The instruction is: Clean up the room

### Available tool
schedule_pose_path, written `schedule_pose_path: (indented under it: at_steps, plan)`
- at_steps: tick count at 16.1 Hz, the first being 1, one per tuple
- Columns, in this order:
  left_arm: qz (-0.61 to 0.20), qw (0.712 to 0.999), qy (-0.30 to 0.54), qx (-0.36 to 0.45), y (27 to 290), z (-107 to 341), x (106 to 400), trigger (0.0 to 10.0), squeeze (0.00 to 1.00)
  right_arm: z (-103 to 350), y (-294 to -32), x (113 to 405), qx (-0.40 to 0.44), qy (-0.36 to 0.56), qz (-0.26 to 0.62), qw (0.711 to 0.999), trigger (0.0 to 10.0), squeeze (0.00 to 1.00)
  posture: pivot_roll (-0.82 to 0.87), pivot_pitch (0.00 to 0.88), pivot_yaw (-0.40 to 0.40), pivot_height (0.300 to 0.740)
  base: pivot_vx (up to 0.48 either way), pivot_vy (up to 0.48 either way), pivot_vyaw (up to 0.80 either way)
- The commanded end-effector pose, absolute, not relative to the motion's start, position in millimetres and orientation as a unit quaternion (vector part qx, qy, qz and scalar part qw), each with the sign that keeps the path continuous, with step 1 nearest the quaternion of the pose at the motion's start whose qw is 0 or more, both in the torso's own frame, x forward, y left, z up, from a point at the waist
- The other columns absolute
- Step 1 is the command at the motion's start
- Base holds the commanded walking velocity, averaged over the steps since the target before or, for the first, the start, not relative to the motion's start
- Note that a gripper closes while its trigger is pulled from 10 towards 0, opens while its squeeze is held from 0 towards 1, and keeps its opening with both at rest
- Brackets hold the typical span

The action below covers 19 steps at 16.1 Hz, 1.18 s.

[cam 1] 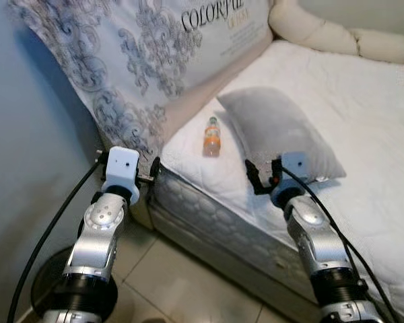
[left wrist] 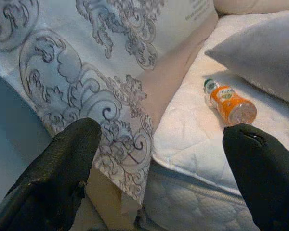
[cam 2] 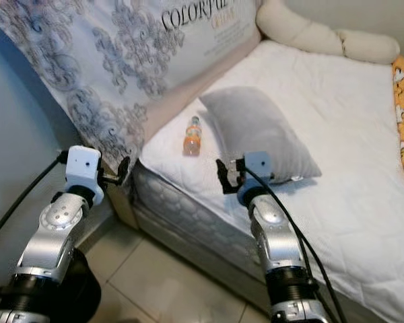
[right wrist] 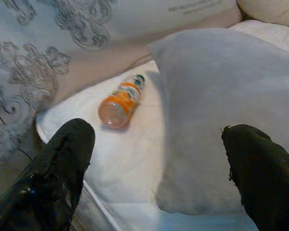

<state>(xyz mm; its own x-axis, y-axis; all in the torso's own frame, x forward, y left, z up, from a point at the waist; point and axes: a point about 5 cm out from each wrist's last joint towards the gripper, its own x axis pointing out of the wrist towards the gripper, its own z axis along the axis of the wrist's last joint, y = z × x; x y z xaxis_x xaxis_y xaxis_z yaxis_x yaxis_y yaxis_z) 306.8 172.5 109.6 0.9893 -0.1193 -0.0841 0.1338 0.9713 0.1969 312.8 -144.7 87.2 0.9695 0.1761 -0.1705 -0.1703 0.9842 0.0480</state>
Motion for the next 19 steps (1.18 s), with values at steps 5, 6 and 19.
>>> schedule_pose_path:
  at_steps: [5,6,19]
  plan:
    - [-0.065,0.991,0.038,0.112,175,111,307,10.0,0.0,88,-145,314,0.016,0.094,0.083,0.992,10.0,0.0,0.08,0.0,0.005,0.74,0.4,0.0,0.26]
    - [-0.066,0.991,0.038,0.112,175,110,308,10.0,0.0,88,-145,314,0.017,0.094,0.081,0.992,10.0,0.0,0.08,0.0,0.005,0.74,0.401,0.0,0.0]
    - [-0.113,0.982,0.039,0.145,166,109,304,10.0,0.0,86,-135,310,0.01,0.113,0.13,0.985,10.0,0.0,0.08,0.0,0.005,0.74,0.355,0.0,0.31]
